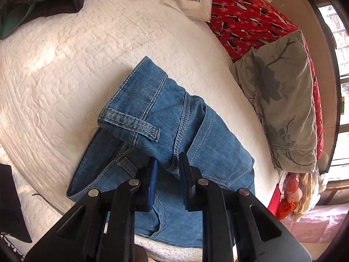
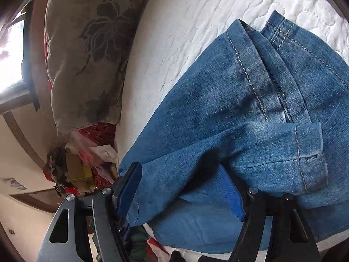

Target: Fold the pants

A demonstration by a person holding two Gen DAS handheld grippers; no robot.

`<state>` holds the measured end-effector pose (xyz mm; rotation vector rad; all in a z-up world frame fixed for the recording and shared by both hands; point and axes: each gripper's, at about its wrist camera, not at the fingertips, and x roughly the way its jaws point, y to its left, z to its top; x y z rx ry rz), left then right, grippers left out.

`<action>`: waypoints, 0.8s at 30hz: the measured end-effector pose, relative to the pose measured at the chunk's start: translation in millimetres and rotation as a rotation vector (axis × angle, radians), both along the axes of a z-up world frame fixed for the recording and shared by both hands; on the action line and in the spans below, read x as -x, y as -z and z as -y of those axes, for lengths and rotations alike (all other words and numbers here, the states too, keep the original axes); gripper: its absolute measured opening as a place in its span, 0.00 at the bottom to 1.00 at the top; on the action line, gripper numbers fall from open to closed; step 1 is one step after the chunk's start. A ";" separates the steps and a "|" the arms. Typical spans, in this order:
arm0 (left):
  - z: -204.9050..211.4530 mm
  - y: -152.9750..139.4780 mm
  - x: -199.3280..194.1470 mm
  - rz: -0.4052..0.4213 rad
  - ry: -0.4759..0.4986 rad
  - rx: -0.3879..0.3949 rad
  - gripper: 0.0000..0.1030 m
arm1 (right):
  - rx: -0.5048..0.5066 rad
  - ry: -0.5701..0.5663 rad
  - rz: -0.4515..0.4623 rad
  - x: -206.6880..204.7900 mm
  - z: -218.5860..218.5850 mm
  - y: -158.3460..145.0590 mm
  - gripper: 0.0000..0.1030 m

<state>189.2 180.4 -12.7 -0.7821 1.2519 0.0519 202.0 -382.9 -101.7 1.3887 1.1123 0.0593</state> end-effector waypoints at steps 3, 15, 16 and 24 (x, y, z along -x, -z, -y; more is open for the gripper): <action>-2.6 0.9 -0.7 -0.009 -0.021 0.033 0.16 | 0.030 0.014 0.020 -8.6 -10.8 8.0 0.28; -9.9 -17.6 14.4 0.049 0.014 0.118 0.16 | 0.201 -0.134 0.328 13.4 2.9 -54.3 0.09; -7.2 -13.5 17.6 0.056 0.027 0.152 0.16 | 0.223 -0.145 0.334 13.7 0.6 -58.4 0.09; 8.6 42.0 20.7 -0.060 0.006 0.233 0.33 | 0.238 -0.121 0.294 11.2 -0.6 -45.4 0.09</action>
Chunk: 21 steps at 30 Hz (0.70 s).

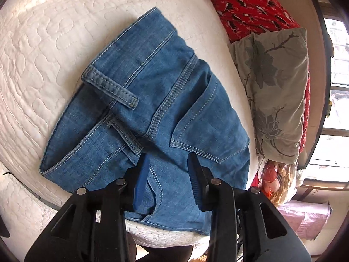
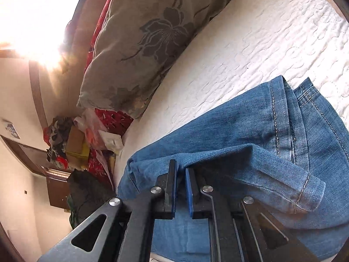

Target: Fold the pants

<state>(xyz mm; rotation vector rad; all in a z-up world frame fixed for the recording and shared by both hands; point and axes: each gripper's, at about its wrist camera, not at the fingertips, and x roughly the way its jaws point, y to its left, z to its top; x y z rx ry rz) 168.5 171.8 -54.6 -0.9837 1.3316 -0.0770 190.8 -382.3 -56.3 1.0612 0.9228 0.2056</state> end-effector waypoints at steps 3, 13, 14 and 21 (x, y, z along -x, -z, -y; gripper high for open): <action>-2.3 12.8 -7.0 -0.030 -0.026 0.011 0.33 | -0.018 0.014 -0.026 -5.3 4.8 8.8 0.09; 2.5 -15.1 -31.9 -0.004 -0.016 -0.146 0.07 | -0.081 0.024 0.040 -20.7 4.8 14.2 0.03; 1.3 -24.4 -27.6 0.020 -0.018 -0.164 0.07 | -0.070 0.001 0.083 -18.4 3.6 1.8 0.03; -5.8 -69.3 6.0 0.127 -0.026 -0.163 0.07 | -0.037 -0.085 0.290 16.7 1.9 -74.7 0.03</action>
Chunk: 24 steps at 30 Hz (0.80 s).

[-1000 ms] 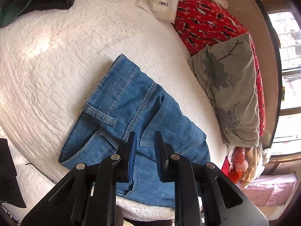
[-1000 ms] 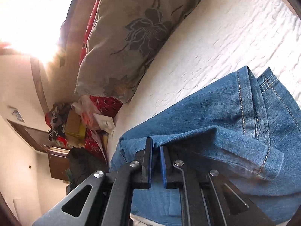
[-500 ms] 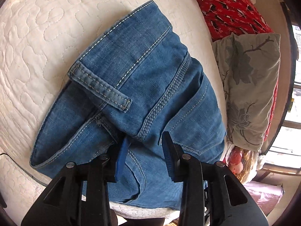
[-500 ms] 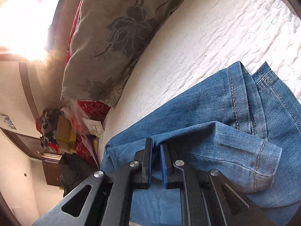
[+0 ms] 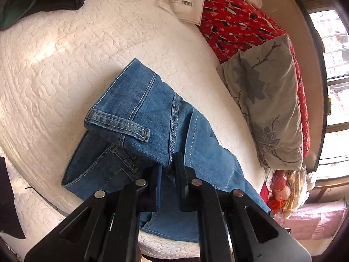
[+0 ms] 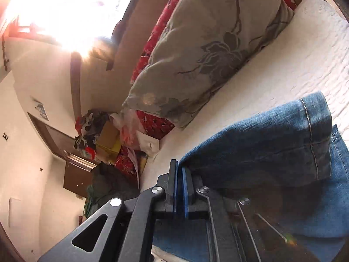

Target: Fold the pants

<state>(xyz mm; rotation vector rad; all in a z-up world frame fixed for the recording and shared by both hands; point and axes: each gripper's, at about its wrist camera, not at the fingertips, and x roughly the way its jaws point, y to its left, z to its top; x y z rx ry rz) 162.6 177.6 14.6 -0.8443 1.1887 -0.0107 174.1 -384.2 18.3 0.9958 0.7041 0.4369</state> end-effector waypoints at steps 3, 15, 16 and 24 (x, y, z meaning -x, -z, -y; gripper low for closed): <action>-2.7 -6.2 20.1 0.019 0.011 -0.018 0.07 | 0.003 -0.040 0.050 31.3 -1.4 -19.5 0.03; -22.4 84.3 74.5 -0.172 0.000 0.075 0.12 | 0.116 0.036 -0.336 126.4 35.8 86.5 0.10; -22.4 75.3 76.1 -0.157 0.003 0.044 0.14 | 0.131 0.076 -0.319 129.7 47.2 79.3 0.18; 18.5 61.4 69.1 -0.132 0.100 0.005 0.16 | 0.222 0.173 -0.374 109.8 83.9 85.0 0.48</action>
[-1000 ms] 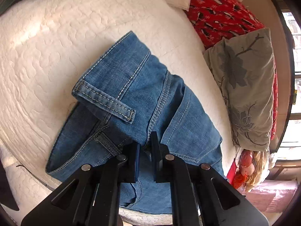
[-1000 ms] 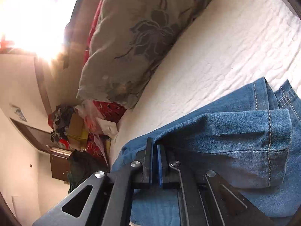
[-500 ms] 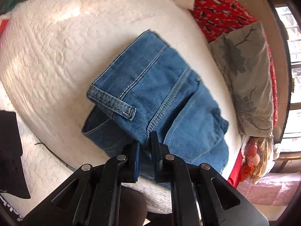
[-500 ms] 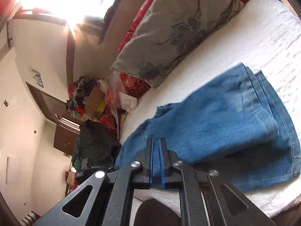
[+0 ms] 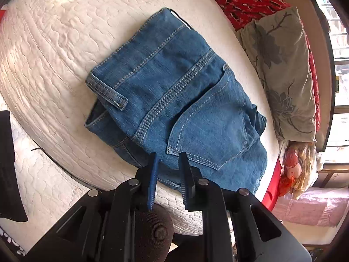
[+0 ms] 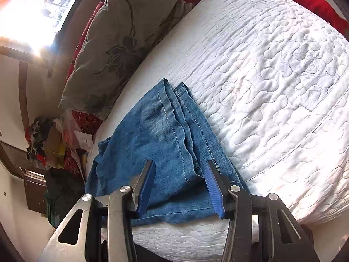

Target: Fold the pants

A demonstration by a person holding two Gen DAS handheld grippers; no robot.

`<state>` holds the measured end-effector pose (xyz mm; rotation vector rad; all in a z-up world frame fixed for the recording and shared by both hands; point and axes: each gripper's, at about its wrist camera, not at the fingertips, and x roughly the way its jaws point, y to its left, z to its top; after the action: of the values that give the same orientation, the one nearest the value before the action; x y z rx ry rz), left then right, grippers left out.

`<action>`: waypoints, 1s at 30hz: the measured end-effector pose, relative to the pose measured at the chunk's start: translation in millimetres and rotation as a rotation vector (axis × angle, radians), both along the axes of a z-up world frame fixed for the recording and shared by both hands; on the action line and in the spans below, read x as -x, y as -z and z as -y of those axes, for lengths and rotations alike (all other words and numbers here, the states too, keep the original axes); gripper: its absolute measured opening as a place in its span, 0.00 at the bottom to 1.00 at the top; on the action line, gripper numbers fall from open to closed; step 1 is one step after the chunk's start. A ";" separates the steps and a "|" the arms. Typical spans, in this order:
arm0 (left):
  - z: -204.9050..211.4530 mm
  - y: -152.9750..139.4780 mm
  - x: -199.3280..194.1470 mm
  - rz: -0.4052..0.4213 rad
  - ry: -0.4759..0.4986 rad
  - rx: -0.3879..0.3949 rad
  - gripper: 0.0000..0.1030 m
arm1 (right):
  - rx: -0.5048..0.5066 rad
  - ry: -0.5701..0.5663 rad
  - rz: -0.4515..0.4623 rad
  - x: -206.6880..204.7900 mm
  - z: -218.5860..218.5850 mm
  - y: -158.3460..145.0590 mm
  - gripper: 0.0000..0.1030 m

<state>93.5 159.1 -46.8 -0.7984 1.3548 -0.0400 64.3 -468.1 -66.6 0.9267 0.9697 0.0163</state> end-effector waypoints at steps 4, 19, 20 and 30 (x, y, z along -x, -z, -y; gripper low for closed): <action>6.7 23.5 -12.7 -0.067 -0.009 0.000 0.16 | 0.019 -0.042 -0.028 -17.4 -16.7 13.7 0.48; 22.9 42.3 8.1 -0.133 0.049 0.011 0.16 | -0.064 -0.129 0.083 40.3 -13.3 -16.5 0.14; 23.4 47.8 9.9 -0.145 0.052 0.018 0.16 | -0.061 -0.116 0.049 44.3 -10.6 -5.1 0.15; -14.5 -13.8 14.3 0.008 0.059 -0.023 0.16 | 0.005 -0.054 -0.025 38.5 10.4 -4.6 0.29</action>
<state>79.3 173.6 -33.0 -0.7383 1.3687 -0.0734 25.8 -478.5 -62.1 0.8975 1.0177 0.0476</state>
